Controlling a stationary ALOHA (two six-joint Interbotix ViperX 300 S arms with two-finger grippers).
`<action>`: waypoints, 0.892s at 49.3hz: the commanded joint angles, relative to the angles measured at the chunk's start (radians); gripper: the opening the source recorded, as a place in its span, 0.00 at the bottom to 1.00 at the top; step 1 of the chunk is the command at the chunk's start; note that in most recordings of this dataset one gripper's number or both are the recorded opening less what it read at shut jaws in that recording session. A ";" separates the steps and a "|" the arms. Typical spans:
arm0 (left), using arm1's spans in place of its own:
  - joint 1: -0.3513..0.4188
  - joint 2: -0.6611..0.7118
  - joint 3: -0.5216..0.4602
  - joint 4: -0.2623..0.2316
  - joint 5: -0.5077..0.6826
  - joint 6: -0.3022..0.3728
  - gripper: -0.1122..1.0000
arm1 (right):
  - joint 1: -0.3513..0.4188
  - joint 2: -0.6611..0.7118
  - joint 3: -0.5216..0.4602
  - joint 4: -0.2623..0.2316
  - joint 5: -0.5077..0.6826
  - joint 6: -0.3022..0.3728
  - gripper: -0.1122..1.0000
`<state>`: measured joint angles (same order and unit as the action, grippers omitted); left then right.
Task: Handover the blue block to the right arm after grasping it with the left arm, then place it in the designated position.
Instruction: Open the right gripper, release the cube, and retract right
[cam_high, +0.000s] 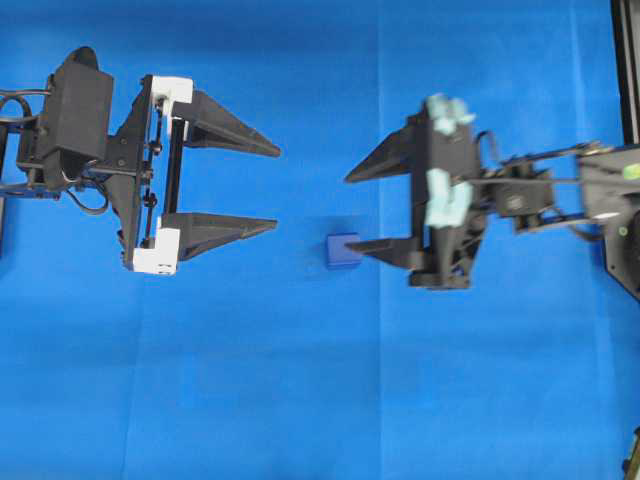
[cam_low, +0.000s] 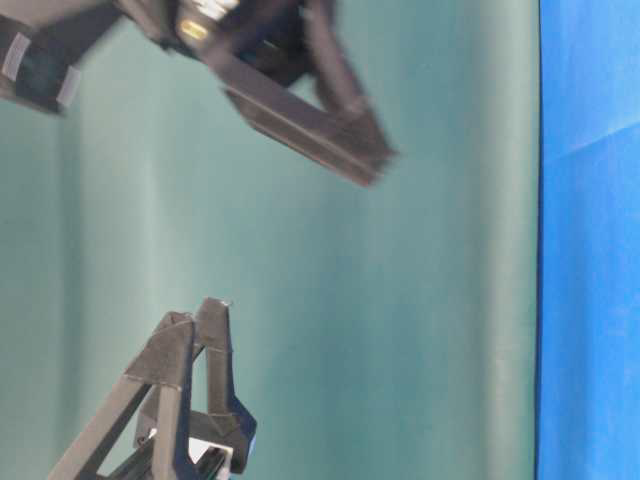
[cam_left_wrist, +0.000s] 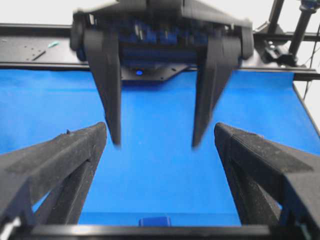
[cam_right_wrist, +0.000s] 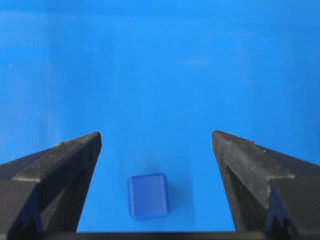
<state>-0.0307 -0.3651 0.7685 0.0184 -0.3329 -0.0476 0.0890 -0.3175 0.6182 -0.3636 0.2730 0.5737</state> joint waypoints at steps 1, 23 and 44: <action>-0.003 -0.012 -0.012 -0.002 -0.006 0.002 0.94 | 0.002 -0.078 -0.008 -0.015 0.038 0.002 0.85; -0.003 -0.009 -0.018 0.000 -0.005 0.002 0.94 | 0.002 -0.253 0.052 -0.025 0.081 0.003 0.84; -0.003 -0.008 -0.020 -0.002 -0.006 0.002 0.94 | 0.000 -0.236 0.058 -0.038 0.037 0.003 0.84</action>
<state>-0.0322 -0.3651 0.7685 0.0184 -0.3329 -0.0476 0.0890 -0.5476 0.6857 -0.3958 0.3313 0.5752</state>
